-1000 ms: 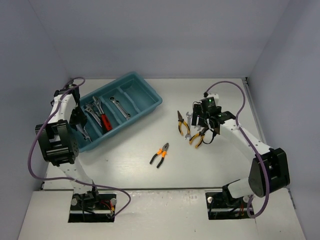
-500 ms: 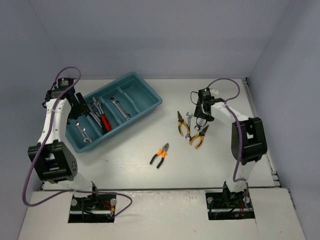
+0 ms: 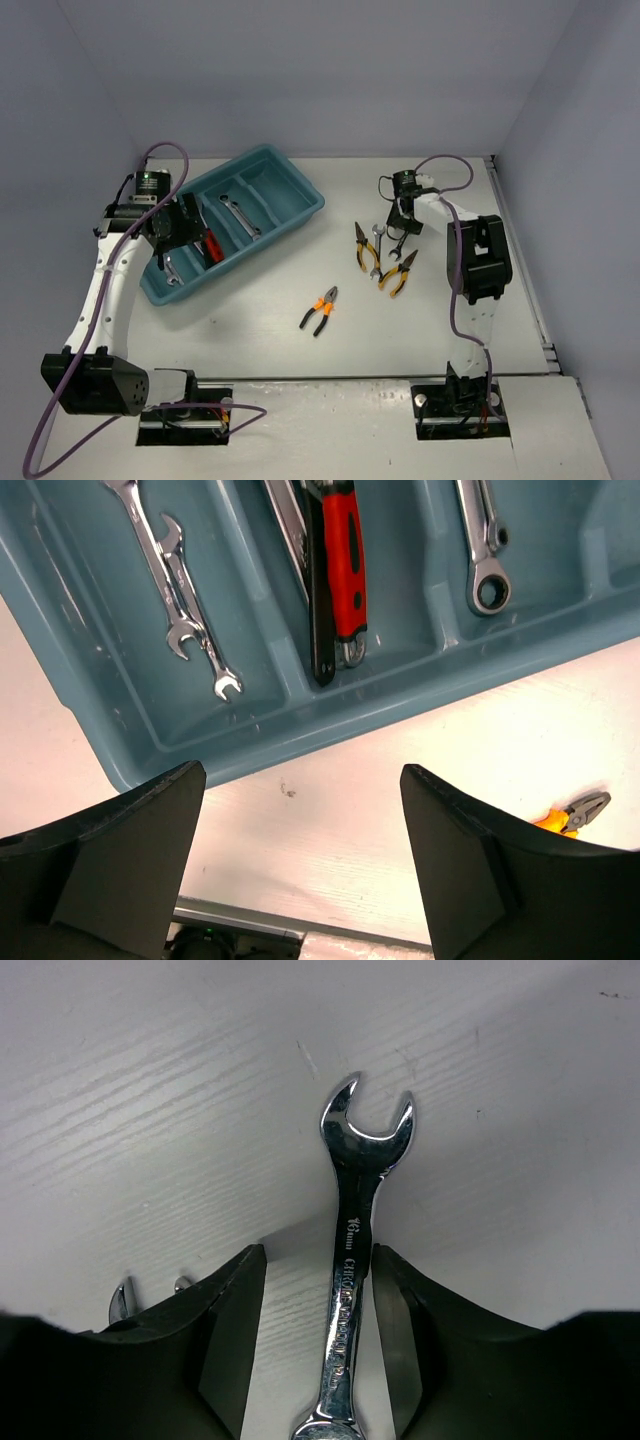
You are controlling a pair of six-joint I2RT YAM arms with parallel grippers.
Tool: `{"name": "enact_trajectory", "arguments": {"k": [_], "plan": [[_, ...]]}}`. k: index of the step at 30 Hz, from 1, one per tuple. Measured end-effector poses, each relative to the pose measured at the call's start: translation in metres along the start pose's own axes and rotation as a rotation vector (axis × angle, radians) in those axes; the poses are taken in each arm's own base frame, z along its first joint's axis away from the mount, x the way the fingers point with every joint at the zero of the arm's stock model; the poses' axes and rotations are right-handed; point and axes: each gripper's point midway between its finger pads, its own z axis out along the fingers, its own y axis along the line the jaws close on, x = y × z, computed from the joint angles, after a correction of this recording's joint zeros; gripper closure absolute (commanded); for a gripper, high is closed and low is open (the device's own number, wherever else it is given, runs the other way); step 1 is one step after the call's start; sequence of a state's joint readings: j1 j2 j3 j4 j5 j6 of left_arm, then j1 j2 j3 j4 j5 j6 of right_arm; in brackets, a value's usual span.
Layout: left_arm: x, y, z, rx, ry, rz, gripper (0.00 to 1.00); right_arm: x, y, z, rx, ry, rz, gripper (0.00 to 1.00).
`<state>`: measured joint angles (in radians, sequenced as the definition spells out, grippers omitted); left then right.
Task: Sort the tools into containers
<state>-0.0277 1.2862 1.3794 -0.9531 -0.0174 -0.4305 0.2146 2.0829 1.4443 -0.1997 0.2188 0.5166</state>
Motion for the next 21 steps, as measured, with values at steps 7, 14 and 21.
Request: {"name": "enact_trajectory", "arguments": {"k": [7,14,21], "plan": [[0.01,-0.003,0.001,0.026,0.027,0.001,0.24,0.001,0.0,0.001,0.01,0.011,0.012,0.71],[0.011,-0.009,-0.004,0.064,0.028,0.0,0.24,0.012,-0.003,-0.004,-0.013,0.019,0.003,0.99],[0.011,-0.013,-0.012,0.098,0.012,0.002,0.24,0.043,-0.009,-0.023,-0.077,0.062,-0.075,1.0]]}}
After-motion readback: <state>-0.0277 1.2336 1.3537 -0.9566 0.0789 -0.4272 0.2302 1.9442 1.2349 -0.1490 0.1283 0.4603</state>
